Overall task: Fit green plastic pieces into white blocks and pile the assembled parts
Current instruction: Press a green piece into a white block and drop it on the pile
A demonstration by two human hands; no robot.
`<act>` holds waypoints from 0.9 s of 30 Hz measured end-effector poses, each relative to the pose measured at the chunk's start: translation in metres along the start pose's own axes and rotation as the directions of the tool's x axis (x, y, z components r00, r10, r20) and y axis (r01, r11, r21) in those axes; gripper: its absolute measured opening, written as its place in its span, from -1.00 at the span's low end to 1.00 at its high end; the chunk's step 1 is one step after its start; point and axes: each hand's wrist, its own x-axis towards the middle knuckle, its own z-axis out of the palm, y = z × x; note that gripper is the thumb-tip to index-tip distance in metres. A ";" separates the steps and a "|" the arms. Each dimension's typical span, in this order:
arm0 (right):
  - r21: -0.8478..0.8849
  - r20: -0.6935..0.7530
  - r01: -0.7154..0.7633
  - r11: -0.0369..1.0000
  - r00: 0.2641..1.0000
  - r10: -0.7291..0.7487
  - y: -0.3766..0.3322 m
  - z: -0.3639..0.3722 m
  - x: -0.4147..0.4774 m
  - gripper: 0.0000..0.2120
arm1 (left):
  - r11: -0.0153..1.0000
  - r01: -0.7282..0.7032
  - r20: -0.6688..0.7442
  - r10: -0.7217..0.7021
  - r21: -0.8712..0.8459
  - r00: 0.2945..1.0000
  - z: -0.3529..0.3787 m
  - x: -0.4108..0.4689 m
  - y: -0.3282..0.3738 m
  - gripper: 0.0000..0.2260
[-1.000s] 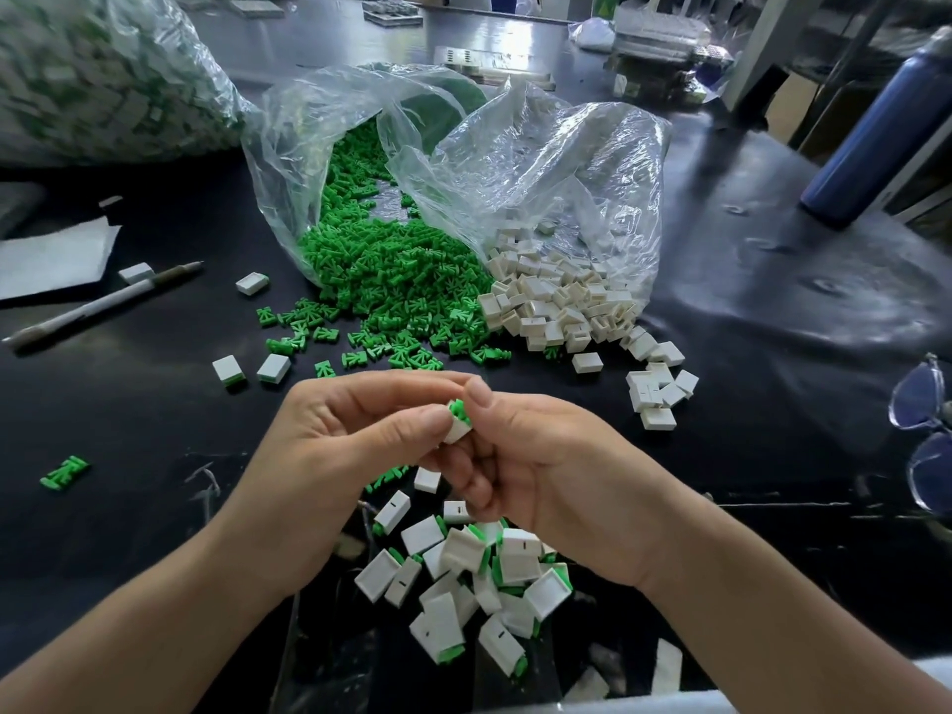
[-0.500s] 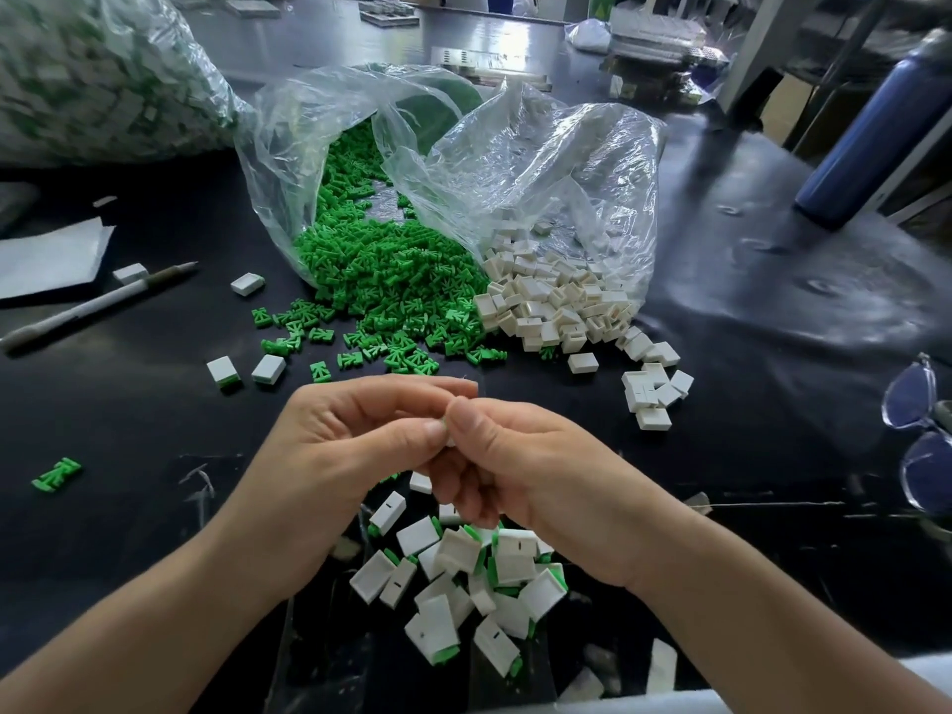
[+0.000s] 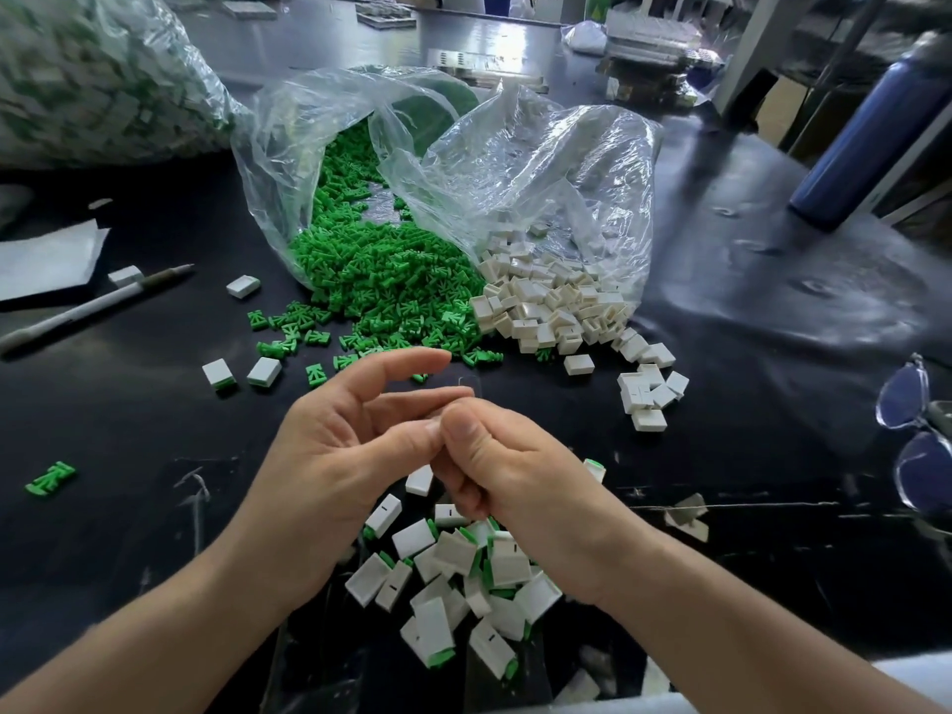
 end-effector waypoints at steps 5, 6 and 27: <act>0.003 -0.048 0.034 0.999 0.998 -0.034 0.006 0.004 0.002 -0.73 | 1.000 0.010 -0.007 -0.010 -0.010 1.000 -0.001 0.001 -0.001 -0.64; -0.003 -0.045 0.035 0.999 0.998 -0.036 0.007 0.003 0.002 -0.75 | 1.000 0.011 -0.003 -0.011 -0.010 1.000 -0.001 0.001 -0.001 -0.63; -0.095 -0.037 0.121 0.988 0.991 -0.125 0.005 0.005 0.002 -0.79 | 0.999 -0.031 0.027 0.032 -0.037 0.999 -0.003 -0.001 0.001 -0.61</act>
